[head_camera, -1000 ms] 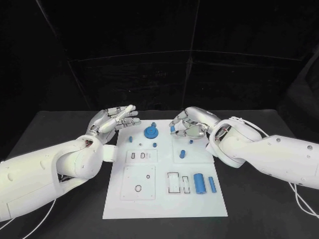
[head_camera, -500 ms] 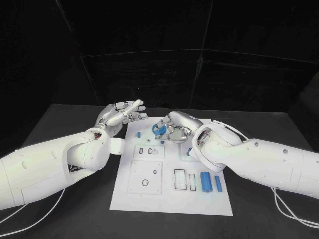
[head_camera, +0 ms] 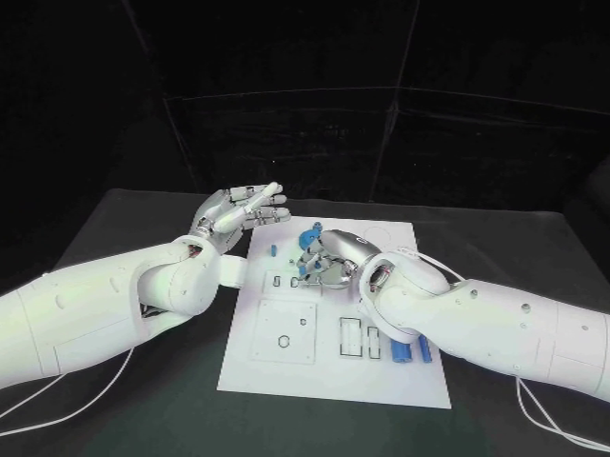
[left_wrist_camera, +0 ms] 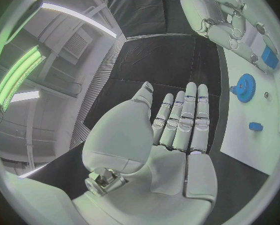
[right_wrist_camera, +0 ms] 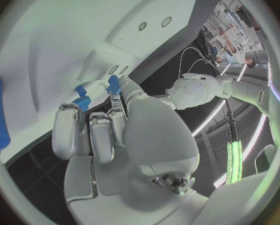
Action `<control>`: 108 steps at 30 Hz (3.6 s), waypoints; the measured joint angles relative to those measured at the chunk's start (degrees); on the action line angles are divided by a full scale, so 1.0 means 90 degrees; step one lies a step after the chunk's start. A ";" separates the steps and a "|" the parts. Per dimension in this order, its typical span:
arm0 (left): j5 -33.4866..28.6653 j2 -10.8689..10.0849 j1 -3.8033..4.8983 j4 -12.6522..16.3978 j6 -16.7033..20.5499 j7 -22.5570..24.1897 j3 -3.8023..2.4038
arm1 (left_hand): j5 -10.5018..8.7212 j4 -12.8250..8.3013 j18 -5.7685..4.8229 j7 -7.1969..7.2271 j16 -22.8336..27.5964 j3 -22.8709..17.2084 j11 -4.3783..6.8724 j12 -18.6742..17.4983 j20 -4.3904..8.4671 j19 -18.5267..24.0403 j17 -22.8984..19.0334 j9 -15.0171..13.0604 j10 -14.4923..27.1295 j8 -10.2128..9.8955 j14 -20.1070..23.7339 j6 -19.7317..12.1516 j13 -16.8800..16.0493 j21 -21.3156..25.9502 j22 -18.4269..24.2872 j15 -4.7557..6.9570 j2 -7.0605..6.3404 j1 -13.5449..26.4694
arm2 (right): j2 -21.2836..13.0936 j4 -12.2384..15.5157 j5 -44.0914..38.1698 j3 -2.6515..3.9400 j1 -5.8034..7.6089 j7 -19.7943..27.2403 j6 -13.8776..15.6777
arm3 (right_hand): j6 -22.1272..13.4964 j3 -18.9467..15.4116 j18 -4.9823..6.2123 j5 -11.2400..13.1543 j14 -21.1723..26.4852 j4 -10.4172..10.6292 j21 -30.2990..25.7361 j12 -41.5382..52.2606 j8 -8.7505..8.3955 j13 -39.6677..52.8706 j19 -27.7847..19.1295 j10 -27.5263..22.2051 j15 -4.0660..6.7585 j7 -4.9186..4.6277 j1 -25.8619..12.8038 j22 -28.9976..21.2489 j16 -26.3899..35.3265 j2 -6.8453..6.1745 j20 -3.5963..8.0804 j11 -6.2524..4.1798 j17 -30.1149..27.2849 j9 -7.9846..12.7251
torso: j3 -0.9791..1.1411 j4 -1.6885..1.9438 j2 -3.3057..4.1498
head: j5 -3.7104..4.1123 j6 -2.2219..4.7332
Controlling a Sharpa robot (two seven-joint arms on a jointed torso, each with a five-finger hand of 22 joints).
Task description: Assemble the parts on the task board
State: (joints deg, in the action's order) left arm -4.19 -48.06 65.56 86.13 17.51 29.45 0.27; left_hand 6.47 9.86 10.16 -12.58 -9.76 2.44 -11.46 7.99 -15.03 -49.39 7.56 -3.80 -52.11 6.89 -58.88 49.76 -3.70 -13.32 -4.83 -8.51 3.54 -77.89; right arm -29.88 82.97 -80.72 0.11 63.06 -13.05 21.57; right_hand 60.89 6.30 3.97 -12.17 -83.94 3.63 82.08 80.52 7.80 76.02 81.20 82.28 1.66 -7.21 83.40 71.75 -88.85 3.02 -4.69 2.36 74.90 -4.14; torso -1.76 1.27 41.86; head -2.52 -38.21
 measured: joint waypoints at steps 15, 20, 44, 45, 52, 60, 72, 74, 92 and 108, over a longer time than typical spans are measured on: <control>0.0000 0.0032 0.0001 -0.0021 0.0000 0.0000 0.0000 | 0.0000 0.0000 0.0000 0.0000 0.0000 0.0000 0.0000 0.0000 0.0000 0.0000 -0.0001 0.0000 0.0000 0.0000 0.0000 0.0000 0.0000 0.0000 -0.0001 0.0000 0.0000 0.0000 | 0.0054 -0.0066 -0.0269 -0.0001 -0.0055 -0.0258 -0.0196 | 0.0005 0.0032 0.0001 0.0036 0.0000 -0.0010 0.0000 -0.0023 0.0001 0.0175 0.0000 0.0000 -0.0001 -0.0005 0.0002 -0.0005 0.0000 -0.0002 0.0000 0.0001 0.0005 0.0000 | 0.0009 -0.0015 0.0001 | -0.0023 -0.0063; 0.0000 0.0039 0.0001 -0.0027 0.0000 0.0000 0.0000 | 0.0000 0.0000 -0.0001 0.0000 0.0000 0.0000 0.0000 0.0000 0.0000 0.0000 -0.0001 0.0000 0.0000 0.0000 0.0000 0.0000 0.0000 0.0000 -0.0001 0.0000 0.0000 0.0000 | 0.0080 -0.0077 -0.0296 0.0006 -0.0059 -0.0265 -0.0231 | 0.0006 0.0040 0.0001 0.0058 0.0000 -0.0002 0.0000 -0.0023 0.0001 0.0184 0.0000 0.0000 -0.0001 -0.0006 0.0008 -0.0007 0.0000 -0.0009 0.0000 0.0001 0.0004 0.0000 | 0.0011 -0.0015 0.0001 | -0.0023 -0.0076; 0.0000 0.0040 0.0001 -0.0043 0.0000 -0.0001 0.0000 | 0.0000 0.0000 0.0000 0.0000 0.0000 0.0000 0.0000 0.0000 0.0000 0.0000 -0.0003 0.0000 0.0000 0.0000 0.0000 0.0000 0.0000 0.0000 -0.0002 0.0000 0.0000 0.0000 | 0.0136 -0.0116 -0.0303 0.0026 -0.0069 -0.0246 -0.0356 | 0.0006 0.0065 0.0002 0.0109 0.0000 0.0027 -0.0001 -0.0034 0.0002 0.0118 0.0000 0.0000 -0.0001 -0.0006 -0.0111 -0.0018 0.0000 -0.0129 0.0000 0.0000 0.0003 0.0000 | 0.0009 -0.0010 0.0001 | -0.0045 -0.0130; 0.0000 0.0040 0.0001 -0.0043 0.0000 -0.0001 0.0000 | 0.0000 0.0000 0.0000 0.0000 0.0000 0.0000 0.0000 0.0000 0.0000 0.0000 -0.0003 0.0000 0.0000 0.0000 0.0000 0.0000 0.0000 0.0000 -0.0002 0.0000 0.0000 0.0000 | 0.0137 -0.0116 -0.0302 0.0027 -0.0068 -0.0246 -0.0366 | 0.0006 0.0065 0.0002 0.0134 0.0000 0.0027 -0.0001 -0.0034 0.0002 0.0118 0.0000 0.0000 -0.0001 -0.0006 -0.0112 -0.0018 0.0000 -0.0129 0.0000 0.0001 0.0003 0.0000 | 0.0010 -0.0010 0.0001 | -0.0045 -0.0132; 0.0000 0.0035 0.0001 -0.0037 0.0000 -0.0002 0.0000 | 0.0000 0.0001 0.0000 0.0000 0.0000 0.0000 0.0024 0.0000 0.0000 0.0000 -0.0003 0.0000 -0.0024 0.0000 0.0000 0.0000 0.0000 0.0000 0.0008 0.0000 0.0000 0.0000 | 0.0137 -0.0118 -0.0290 0.0031 -0.0063 -0.0254 -0.0439 | -0.0117 0.0109 0.0002 0.0214 0.0000 0.0071 -0.0001 -0.0146 -0.0080 0.0068 0.0000 -0.0094 -0.0001 -0.0055 -0.0172 -0.0042 0.0000 -0.0183 0.0000 0.0048 0.0002 0.0016 | 0.0010 -0.0010 0.0001 | -0.0043 -0.0137; 0.0000 0.0031 0.0001 -0.0035 0.0000 -0.0003 0.0000 | 0.0000 0.0001 0.0000 0.0000 0.0000 0.0000 0.0024 0.0000 0.0000 0.0000 -0.0004 0.0000 -0.0024 0.0000 0.0000 0.0000 0.0000 0.0000 0.0007 0.0000 0.0000 0.0000 | 0.0136 -0.0120 -0.0318 0.0028 -0.0064 -0.0274 -0.0496 | -0.0187 0.0138 0.0002 0.0256 0.0000 0.0061 -0.0001 -0.0183 -0.0111 0.0069 0.0000 -0.0136 -0.0001 -0.0097 -0.0249 -0.0047 0.0000 -0.0208 0.0000 0.0091 0.0002 0.0047 | 0.0012 -0.0010 0.0001 | -0.0036 -0.0159; 0.0000 0.0031 0.0001 -0.0037 0.0000 -0.0004 0.0000 | 0.0000 0.0001 0.0000 0.0000 0.0000 0.0000 0.0024 0.0000 0.0000 0.0000 -0.0004 0.0000 -0.0023 0.0000 0.0000 0.0000 0.0000 0.0000 0.0007 0.0000 0.0000 0.0000 | 0.0139 -0.0118 -0.0434 0.0018 -0.0070 -0.0365 -0.0577 | -0.0264 0.0148 0.0003 0.0282 0.0000 0.0067 -0.0001 -0.0222 -0.0171 -0.0023 -0.0024 -0.0205 -0.0049 -0.0136 -0.0322 -0.0059 0.0000 -0.0249 -0.0024 0.0113 0.0001 0.0041 | 0.0013 -0.0010 0.0001 | -0.0035 -0.0172; 0.0000 0.0031 0.0001 -0.0037 0.0000 -0.0004 0.0000 | 0.0000 0.0001 0.0000 0.0000 0.0000 0.0000 0.0023 0.0000 0.0000 0.0000 -0.0004 0.0000 -0.0023 0.0000 0.0000 0.0000 0.0000 0.0000 0.0007 0.0000 0.0000 0.0000 | 0.0140 -0.0118 -0.0448 0.0016 -0.0071 -0.0381 -0.0591 | -0.0274 0.0152 0.0003 0.0282 0.0000 0.0063 -0.0001 -0.0222 -0.0171 -0.0063 -0.0024 -0.0205 -0.0049 -0.0146 -0.0349 -0.0059 0.0000 -0.0276 -0.0024 0.0113 0.0001 0.0040 | 0.0013 -0.0010 0.0001 | -0.0035 -0.0172; 0.0000 0.0027 0.0001 -0.0040 0.0000 -0.0004 0.0000 | 0.0000 0.0001 0.0000 0.0000 0.0000 0.0000 0.0023 0.0000 0.0000 0.0000 -0.0005 0.0000 -0.0023 0.0000 0.0000 0.0000 0.0000 0.0000 0.0006 0.0000 0.0000 0.0000 | 0.0157 -0.0115 -0.0565 0.0014 -0.0072 -0.0494 -0.0598 | -0.0428 0.0077 0.0003 0.0353 0.0000 0.0136 -0.0001 -0.0277 -0.0244 -0.0119 -0.0033 -0.0251 -0.0093 -0.0197 -0.0522 -0.0071 0.0000 -0.0523 -0.0063 0.0159 0.0000 0.0036 | 0.0013 -0.0010 0.0001 | -0.0051 -0.0182; 0.0000 0.0032 0.0001 -0.0055 -0.0001 -0.0005 0.0000 | 0.0000 0.0001 0.0000 0.0000 0.0030 0.0000 0.0023 -0.0026 0.0000 0.0000 0.0000 0.0000 -0.0023 0.0000 0.0000 0.0000 0.0000 0.0000 0.0012 0.0000 0.0000 0.0000 | 0.0143 -0.0058 -0.0586 -0.0012 -0.0123 -0.0544 -0.0389 | -0.0936 -0.0296 0.0003 0.0353 0.0001 0.0347 -0.0025 -0.0574 -0.0392 -0.0193 -0.0047 -0.0546 -0.0185 -0.0308 -0.0721 -0.0095 0.0000 -0.0722 -0.0138 0.0272 0.0000 0.0035 | 0.0016 -0.0010 0.0002 | -0.0043 -0.0178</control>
State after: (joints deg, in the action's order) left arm -4.19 -47.77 65.56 85.64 17.50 29.40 0.27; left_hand 6.47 9.87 10.16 -12.58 -9.49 2.44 -11.25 7.75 -15.03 -49.39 7.56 -3.80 -52.31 6.89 -58.88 49.76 -3.70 -13.32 -4.72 -8.51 3.54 -77.89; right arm -28.60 82.45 -86.00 0.00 61.96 -17.95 18.07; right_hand 52.47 3.63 4.00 -9.00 -83.93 6.75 81.85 75.35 4.28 74.28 80.77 77.36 -0.01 -9.98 76.90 70.90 -88.85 -3.47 -5.94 4.80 74.90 -3.82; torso -1.61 1.19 41.89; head -2.90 -39.81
